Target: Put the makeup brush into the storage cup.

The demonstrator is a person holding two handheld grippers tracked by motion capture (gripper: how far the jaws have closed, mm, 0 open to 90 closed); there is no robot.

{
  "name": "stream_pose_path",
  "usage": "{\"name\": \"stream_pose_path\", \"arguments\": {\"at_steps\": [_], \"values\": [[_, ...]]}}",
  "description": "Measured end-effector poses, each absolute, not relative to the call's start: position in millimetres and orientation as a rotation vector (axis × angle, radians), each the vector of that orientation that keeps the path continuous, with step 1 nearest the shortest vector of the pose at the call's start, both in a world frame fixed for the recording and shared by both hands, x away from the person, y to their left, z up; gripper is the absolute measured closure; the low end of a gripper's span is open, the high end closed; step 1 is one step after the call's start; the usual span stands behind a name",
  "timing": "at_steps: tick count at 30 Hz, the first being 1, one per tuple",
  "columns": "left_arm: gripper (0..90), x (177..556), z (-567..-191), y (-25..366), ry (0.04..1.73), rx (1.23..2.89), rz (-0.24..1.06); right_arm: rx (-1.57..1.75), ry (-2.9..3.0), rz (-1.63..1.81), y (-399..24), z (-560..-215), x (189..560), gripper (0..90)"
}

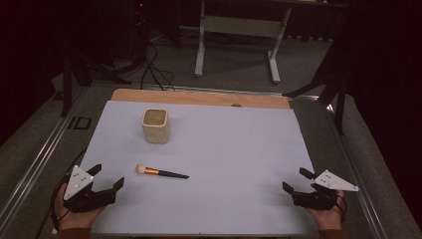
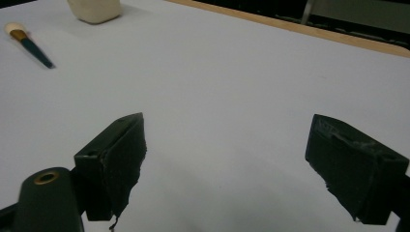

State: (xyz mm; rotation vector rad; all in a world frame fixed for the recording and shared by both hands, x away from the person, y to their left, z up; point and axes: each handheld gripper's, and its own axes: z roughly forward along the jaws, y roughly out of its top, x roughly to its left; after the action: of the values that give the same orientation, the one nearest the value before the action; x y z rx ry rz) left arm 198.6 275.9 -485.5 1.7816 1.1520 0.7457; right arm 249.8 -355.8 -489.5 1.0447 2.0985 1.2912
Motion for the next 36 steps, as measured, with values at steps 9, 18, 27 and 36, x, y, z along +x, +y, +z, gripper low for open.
{"name": "stream_pose_path", "arguments": {"at_steps": [9,18,27,36], "values": [[18.0,198.3,-481.3,272.8,1.139,1.767,0.731,1.053,2.085,1.313,-354.5,-489.7,248.5,13.5],[17.7,194.2,-467.4,277.7,1.102,1.732,0.728,1.079,2.053,1.337,-359.0,-487.3,244.3,13.3],[18.4,192.0,-446.8,287.1,1.072,1.716,0.767,1.088,2.043,1.338,-361.5,-486.7,237.8,13.5],[18.6,200.4,-431.3,278.7,1.008,1.743,0.746,1.095,2.04,1.342,-363.3,-487.5,237.4,13.7]]}}
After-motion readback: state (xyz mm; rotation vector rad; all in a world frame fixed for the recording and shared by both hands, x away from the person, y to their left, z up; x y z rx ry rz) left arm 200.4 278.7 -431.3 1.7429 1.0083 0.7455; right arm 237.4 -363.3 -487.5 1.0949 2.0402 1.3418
